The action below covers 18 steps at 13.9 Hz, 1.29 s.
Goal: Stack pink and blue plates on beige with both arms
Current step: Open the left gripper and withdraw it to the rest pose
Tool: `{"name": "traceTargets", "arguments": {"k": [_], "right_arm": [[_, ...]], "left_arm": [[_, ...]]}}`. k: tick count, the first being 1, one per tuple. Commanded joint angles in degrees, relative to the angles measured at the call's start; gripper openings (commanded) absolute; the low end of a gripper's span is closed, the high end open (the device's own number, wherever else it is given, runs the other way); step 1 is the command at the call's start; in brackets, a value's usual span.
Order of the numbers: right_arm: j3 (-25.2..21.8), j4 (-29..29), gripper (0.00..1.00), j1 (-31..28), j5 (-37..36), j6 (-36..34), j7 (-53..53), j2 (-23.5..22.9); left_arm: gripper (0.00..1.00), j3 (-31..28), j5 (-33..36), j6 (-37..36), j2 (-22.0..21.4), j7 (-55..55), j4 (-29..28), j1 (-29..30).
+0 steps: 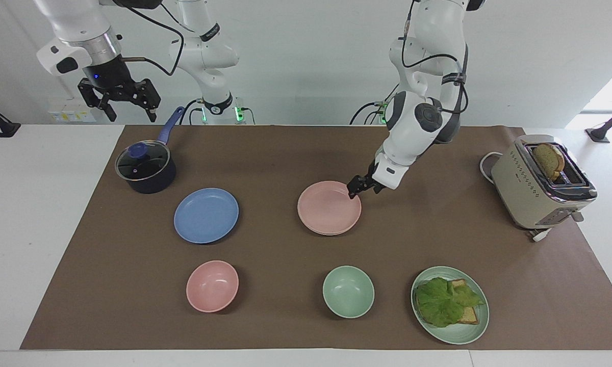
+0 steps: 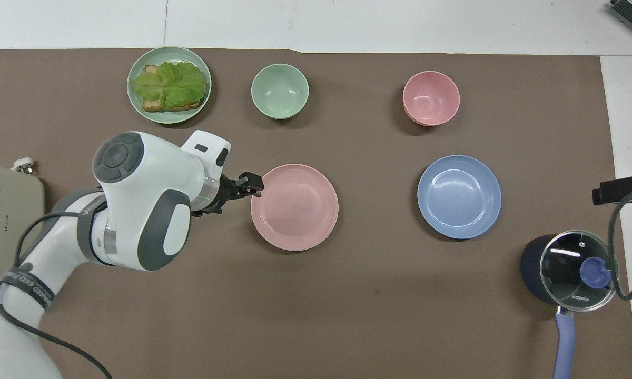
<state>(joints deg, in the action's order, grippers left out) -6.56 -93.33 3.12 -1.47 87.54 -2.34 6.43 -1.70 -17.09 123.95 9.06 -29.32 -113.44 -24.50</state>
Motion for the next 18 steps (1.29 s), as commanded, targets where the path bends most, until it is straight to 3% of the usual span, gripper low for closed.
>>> {"name": "traceTargets", "arguments": {"k": [1,7,10,13,16,18], "right_arm": [[0.32,-1.24,1.0,-0.22,0.32,0.62,0.14,1.21],[0.32,-2.12,1.0,0.04,1.29,0.7,0.93,1.21],[0.32,-3.78,1.0,0.04,1.29,2.36,0.24,1.21],[0.32,-7.3,1.0,0.13,1.29,6.23,-0.12,0.69],[0.32,-14.58,1.0,1.43,1.29,15.35,-0.03,-0.1],[0.32,-16.09,1.0,1.53,1.29,18.96,-0.12,-3.6]], "left_arm": [[1.0,-0.06,3.46,-9.75,-0.79,5.03,5.75,6.45],[1.0,-0.23,9.26,-22.86,-4.13,22.97,11.65,18.86],[1.0,-0.32,14.95,-25.33,-5.27,26.93,13.32,19.84],[1.0,-0.85,15.94,-31.47,-5.63,30.19,19.2,21.42],[1.0,-0.41,18.85,-38.42,-5.63,30.2,24.66,20.63],[1.0,-0.06,18.4,-39.22,-5.63,29.67,25.2,20.63]]}}
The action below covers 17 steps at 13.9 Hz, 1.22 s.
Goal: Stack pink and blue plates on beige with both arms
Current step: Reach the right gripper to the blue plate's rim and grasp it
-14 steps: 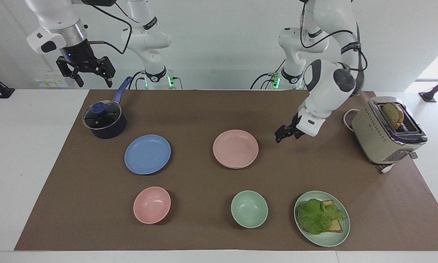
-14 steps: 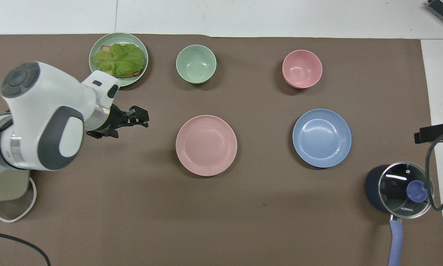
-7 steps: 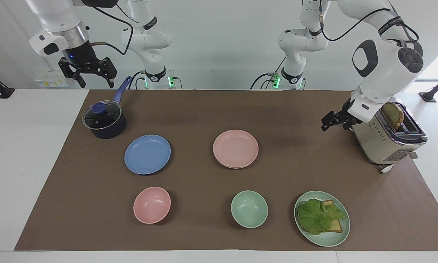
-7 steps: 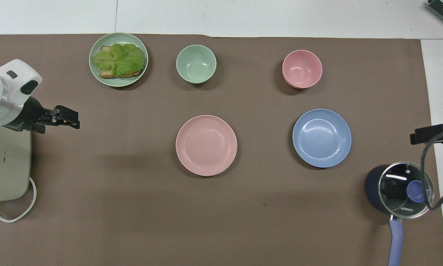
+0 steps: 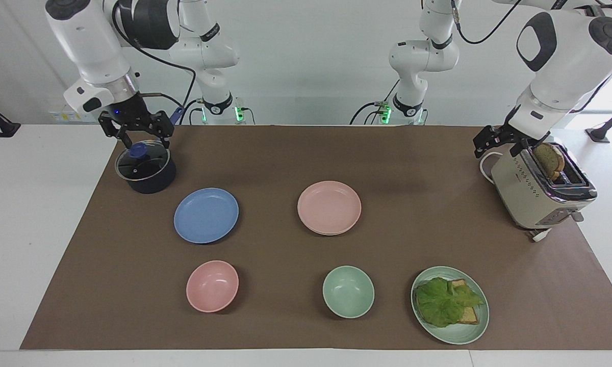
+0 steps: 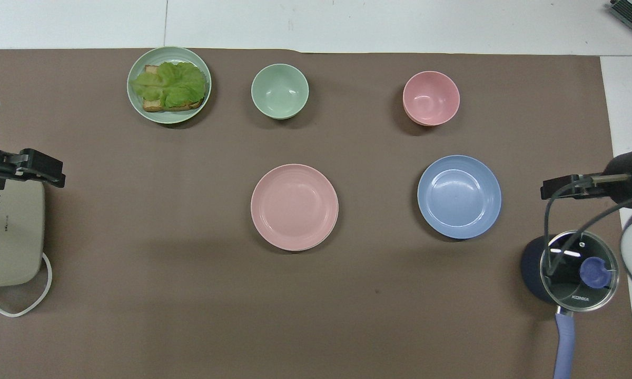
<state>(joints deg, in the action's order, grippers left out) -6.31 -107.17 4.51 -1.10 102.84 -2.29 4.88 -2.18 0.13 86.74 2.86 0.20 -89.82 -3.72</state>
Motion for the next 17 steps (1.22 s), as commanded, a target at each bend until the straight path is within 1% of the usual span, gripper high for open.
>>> {"name": "traceTargets", "arguments": {"k": [1,3,5,9,11,13,15,17], "right_arm": [[0.07,-2.51,1.0,-0.03,0.92,6.21,-0.34,-4.25],[0.07,-2.77,1.0,-0.47,1.01,11.83,-2.36,-8.73],[0.07,-4.53,1.0,-0.47,1.1,17.2,-2.46,-10.42],[0.07,-5.94,1.0,-1.08,1.19,24.68,-3.07,-15.94],[0.07,-6.64,1.0,-2.39,1.36,27.4,-4.12,-17.97],[0.07,-7.7,1.0,-2.67,5.39,29.61,-6.92,-19.55],[0.07,-8.4,1.0,-3.98,8.47,29.7,-9.04,-21.23],[0.07,-8.93,1.0,-3.98,9.62,29.97,-9.22,-21.58]], "left_arm": [[1.0,0.51,1.1,-2.02,0.48,0.07,1.75,-0.24],[1.0,0.6,1.01,-2.37,0.21,0.07,1.76,-0.33],[1.0,0.51,1.01,-2.19,-1.19,0.24,1.41,-0.32],[1.0,0.51,0.84,-2.02,-1.28,0.15,1.14,-0.41],[1.0,0.43,0.84,-1.76,-1.28,0.07,1.14,-0.33],[1.0,0.25,0.84,-1.84,-1.28,0.07,1.23,0.2],[1.0,-0.36,0.84,-1.84,-1.28,0.16,1.23,0.47],[1.0,-0.45,0.92,-1.84,-1.28,0.16,1.14,0.55]]}}
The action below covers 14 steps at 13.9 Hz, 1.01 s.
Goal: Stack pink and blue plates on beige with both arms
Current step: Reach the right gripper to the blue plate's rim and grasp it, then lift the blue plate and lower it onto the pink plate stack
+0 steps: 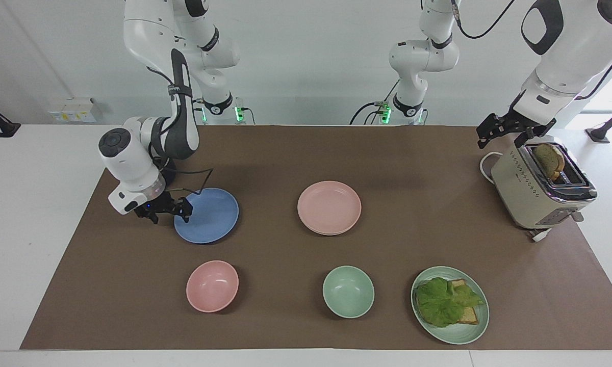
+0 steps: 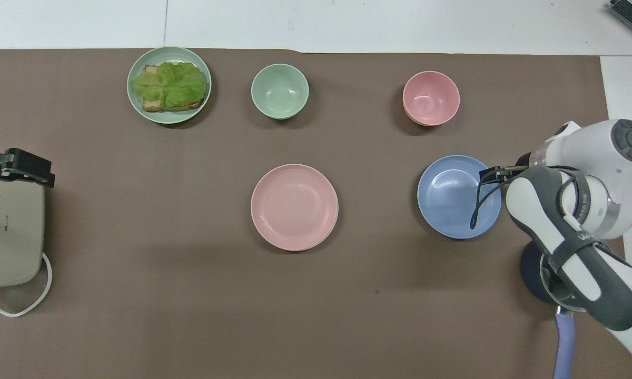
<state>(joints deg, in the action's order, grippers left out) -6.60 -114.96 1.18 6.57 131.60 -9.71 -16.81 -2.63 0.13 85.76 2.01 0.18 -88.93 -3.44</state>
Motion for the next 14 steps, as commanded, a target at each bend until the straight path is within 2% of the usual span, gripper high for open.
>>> {"name": "traceTargets", "arguments": {"k": [1,2,3,5,6,7,11,14], "right_arm": [[0.36,-1.14,1.0,-0.74,2.21,1.81,-1.81,-0.5],[0.36,-1.14,1.0,-0.74,2.3,1.99,-1.98,-0.59],[0.36,-1.14,0.86,-0.74,2.3,1.9,-2.16,-0.59],[0.36,-1.23,0.3,-0.66,2.3,1.82,-2.33,-0.59],[0.36,-1.23,0.06,-0.66,2.3,1.73,-2.16,-0.59],[0.36,-1.23,0.0,-0.66,2.3,1.73,-2.16,-0.59],[0.45,0.0,0.0,-0.74,2.22,-0.72,-2.51,-0.77],[0.45,4.38,0.0,-0.04,2.22,-10.1,-5.31,3.35]], "left_arm": [[1.0,0.0,0.84,-0.86,-0.42,0.17,0.24,0.19],[1.0,0.09,0.84,-0.86,-0.42,0.17,0.24,0.1],[1.0,0.09,0.84,-0.86,-0.42,0.17,0.24,0.01],[1.0,0.09,0.92,-0.86,-0.42,0.17,0.24,0.18],[1.0,0.09,0.84,-0.86,-0.42,0.17,0.33,0.19],[1.0,0.09,0.92,-0.86,-0.42,0.17,0.25,0.19],[1.0,0.09,0.84,-0.86,-0.42,0.17,0.33,0.1],[1.0,0.09,0.84,-0.86,-0.51,0.17,0.33,0.19]]}}
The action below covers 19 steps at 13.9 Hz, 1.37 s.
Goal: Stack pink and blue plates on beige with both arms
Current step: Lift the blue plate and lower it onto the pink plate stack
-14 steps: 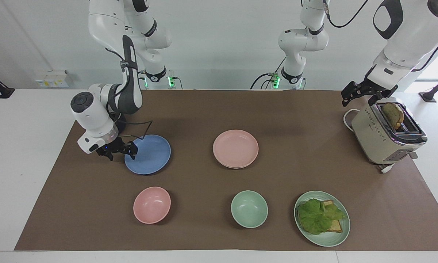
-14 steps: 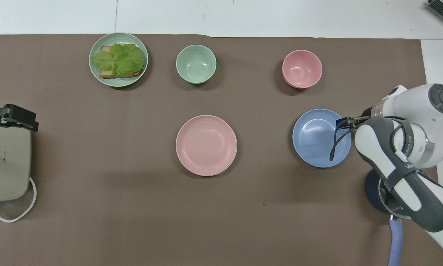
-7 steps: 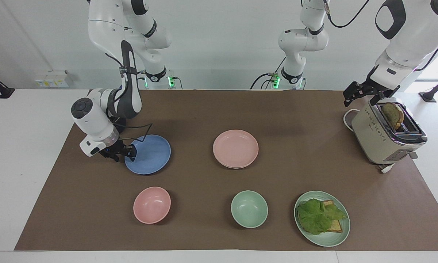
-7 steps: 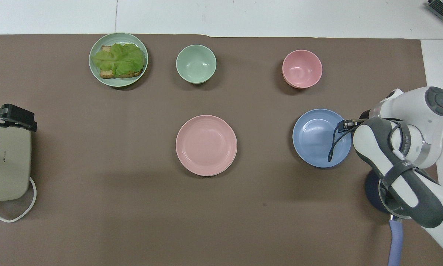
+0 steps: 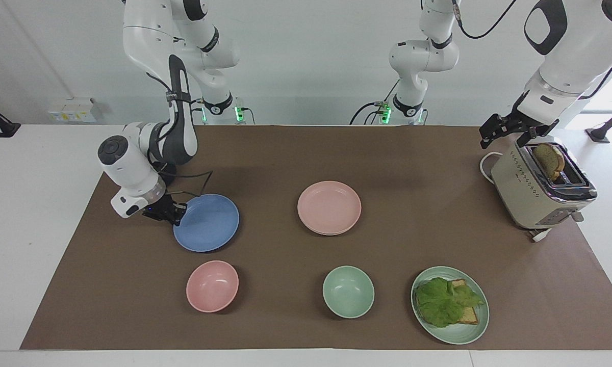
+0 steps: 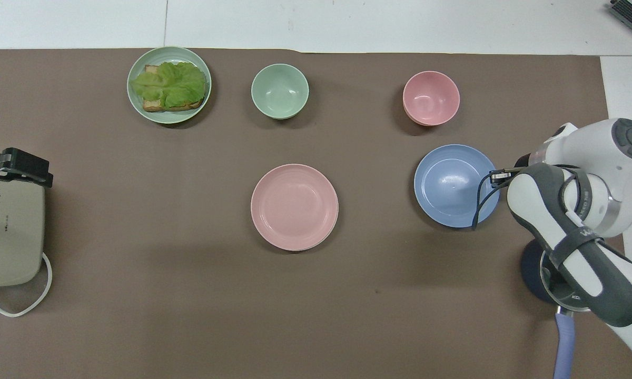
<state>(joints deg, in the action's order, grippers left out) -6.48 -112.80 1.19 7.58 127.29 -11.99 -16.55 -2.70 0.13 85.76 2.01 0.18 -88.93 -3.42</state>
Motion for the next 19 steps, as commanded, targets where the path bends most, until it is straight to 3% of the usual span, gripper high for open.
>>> {"name": "traceTargets", "arguments": {"k": [1,4,8,19], "right_arm": [[0.32,2.49,0.0,0.21,1.21,-8.09,-3.56,5.28],[0.32,3.19,0.0,1.45,1.21,-12.75,-3.92,11.0],[0.32,8.81,0.0,4.42,1.21,-19.97,-2.87,13.12],[0.32,9.09,0.0,23.41,0.25,-13.57,27.35,11.37]], "left_arm": [[1.0,0.15,0.84,-0.86,-0.43,0.17,0.25,0.08],[1.0,0.15,0.84,-0.86,-0.42,0.17,0.33,0.17],[1.0,0.15,0.84,-0.86,-0.42,0.17,0.33,0.08],[1.0,0.15,0.84,-0.86,-0.42,0.17,0.33,0.08]]}}
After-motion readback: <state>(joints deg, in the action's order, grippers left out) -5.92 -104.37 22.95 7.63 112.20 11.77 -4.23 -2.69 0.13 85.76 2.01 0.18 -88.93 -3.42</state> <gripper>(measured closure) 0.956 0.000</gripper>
